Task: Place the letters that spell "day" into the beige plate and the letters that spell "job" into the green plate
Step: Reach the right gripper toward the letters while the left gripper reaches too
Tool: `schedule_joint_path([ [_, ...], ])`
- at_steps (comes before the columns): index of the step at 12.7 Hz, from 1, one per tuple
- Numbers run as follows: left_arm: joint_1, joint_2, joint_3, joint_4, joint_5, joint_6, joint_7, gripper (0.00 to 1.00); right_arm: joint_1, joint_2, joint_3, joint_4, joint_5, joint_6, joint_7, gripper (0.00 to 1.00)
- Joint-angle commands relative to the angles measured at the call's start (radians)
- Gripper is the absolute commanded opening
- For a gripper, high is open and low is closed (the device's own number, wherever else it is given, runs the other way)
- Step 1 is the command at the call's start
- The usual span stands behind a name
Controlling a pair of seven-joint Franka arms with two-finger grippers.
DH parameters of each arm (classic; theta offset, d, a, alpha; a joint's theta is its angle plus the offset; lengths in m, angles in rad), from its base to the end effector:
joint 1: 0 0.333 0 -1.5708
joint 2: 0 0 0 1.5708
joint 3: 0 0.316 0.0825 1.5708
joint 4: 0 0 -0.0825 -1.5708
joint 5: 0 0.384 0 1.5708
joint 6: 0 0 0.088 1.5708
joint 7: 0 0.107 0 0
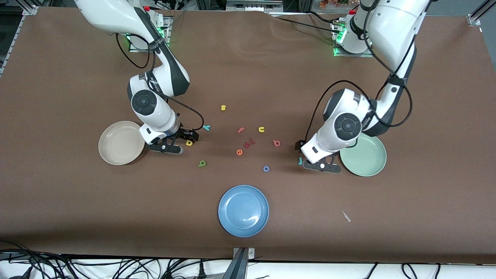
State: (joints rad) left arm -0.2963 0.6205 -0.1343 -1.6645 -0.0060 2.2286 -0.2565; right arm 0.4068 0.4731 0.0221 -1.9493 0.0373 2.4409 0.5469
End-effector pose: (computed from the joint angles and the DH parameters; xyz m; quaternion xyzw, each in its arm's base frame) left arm 0.6195 -0.2739 0.2443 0.9961 -0.0736 -0.0381 0.0305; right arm 0.5663 0.2584 0.2369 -0.9970 0.0743 -0.0001 0.0195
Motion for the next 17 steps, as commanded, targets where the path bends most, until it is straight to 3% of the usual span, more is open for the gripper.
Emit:
schedule_joint_path([
  [1,-0.04,0.036,0.008,0.019,-0.014,0.043,-0.041,1.0,0.001,0.054,-0.001,0.003,0.01,0.072,0.019,1.0],
  [3,-0.04,0.06,0.008,0.019,-0.003,0.065,-0.04,0.99,0.001,0.076,-0.001,0.013,0.01,0.069,0.025,0.99],
  [4,-0.04,0.068,0.008,0.019,-0.003,0.066,-0.037,0.94,0.0,0.078,-0.001,0.019,0.01,0.066,0.022,0.99],
  [6,-0.04,0.074,0.008,0.022,-0.002,0.066,-0.036,0.67,0.0,0.101,0.001,0.036,0.009,0.063,0.018,0.99],
  [7,-0.04,0.074,0.008,0.023,-0.002,0.066,-0.03,0.59,0.0,0.11,0.001,0.044,0.01,0.063,0.019,0.98],
  [11,-0.024,0.09,0.013,0.029,-0.002,0.066,0.01,0.53,0.003,0.13,0.002,0.064,0.01,0.063,0.024,0.94],
  [13,-0.026,0.097,0.013,0.031,-0.002,0.066,0.002,0.5,0.003,0.136,0.007,0.063,0.01,0.063,0.024,0.84],
  [14,-0.026,0.107,0.013,0.031,-0.002,0.069,0.003,0.43,0.003,0.136,0.007,0.059,0.01,0.063,0.024,0.82],
  [17,-0.026,0.119,0.013,0.031,-0.002,0.103,0.011,0.4,0.004,0.136,0.007,0.056,0.012,0.061,0.022,0.69],
])
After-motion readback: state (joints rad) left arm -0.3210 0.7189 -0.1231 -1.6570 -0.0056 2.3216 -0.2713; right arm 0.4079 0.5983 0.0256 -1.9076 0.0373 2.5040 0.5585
